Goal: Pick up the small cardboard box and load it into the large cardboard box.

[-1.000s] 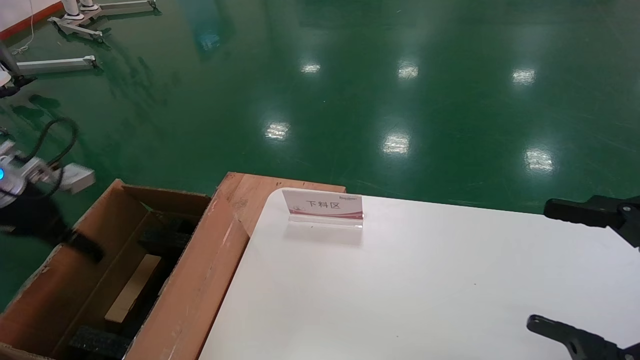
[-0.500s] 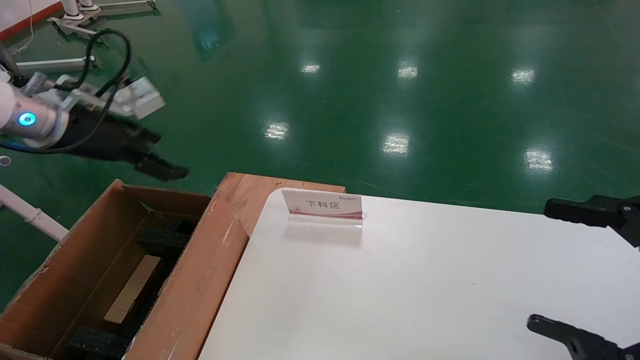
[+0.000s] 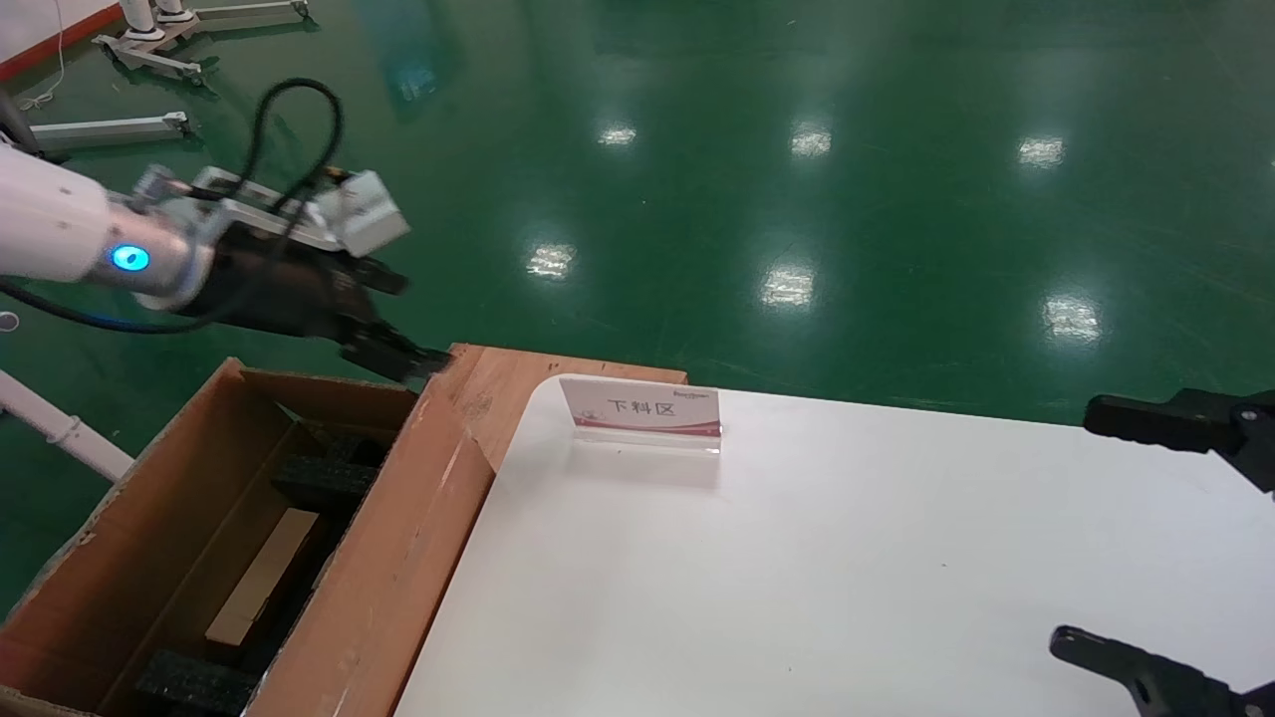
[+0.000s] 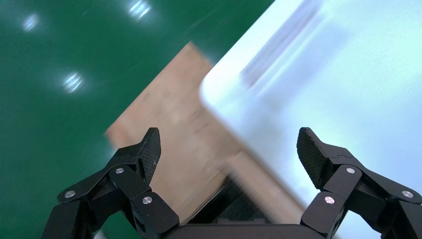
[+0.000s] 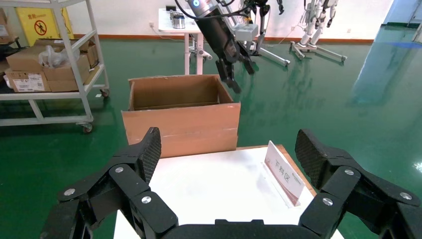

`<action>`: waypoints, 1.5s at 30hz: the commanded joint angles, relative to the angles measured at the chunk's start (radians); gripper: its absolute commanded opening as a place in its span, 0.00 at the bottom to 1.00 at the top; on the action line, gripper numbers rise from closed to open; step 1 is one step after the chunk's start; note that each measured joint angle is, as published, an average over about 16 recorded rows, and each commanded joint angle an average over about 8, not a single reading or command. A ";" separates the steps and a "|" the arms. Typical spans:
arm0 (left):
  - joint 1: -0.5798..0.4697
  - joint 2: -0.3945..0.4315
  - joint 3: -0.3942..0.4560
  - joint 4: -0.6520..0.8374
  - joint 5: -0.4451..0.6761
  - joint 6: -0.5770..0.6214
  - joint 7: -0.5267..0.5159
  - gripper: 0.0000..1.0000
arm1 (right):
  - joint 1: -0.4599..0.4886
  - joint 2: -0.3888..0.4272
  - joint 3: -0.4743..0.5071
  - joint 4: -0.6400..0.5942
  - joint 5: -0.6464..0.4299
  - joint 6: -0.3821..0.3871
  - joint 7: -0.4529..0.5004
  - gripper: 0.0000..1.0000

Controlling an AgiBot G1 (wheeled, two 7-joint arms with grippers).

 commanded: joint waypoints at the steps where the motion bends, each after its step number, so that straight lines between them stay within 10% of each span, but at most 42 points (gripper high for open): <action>1: 0.043 0.004 -0.059 -0.010 -0.015 0.019 0.016 1.00 | 0.000 0.000 0.000 0.000 0.000 0.000 0.000 1.00; 45: 1.017 0.089 -1.397 -0.225 -0.343 0.447 0.375 1.00 | -0.003 -0.003 0.010 0.003 -0.007 -0.004 0.006 1.00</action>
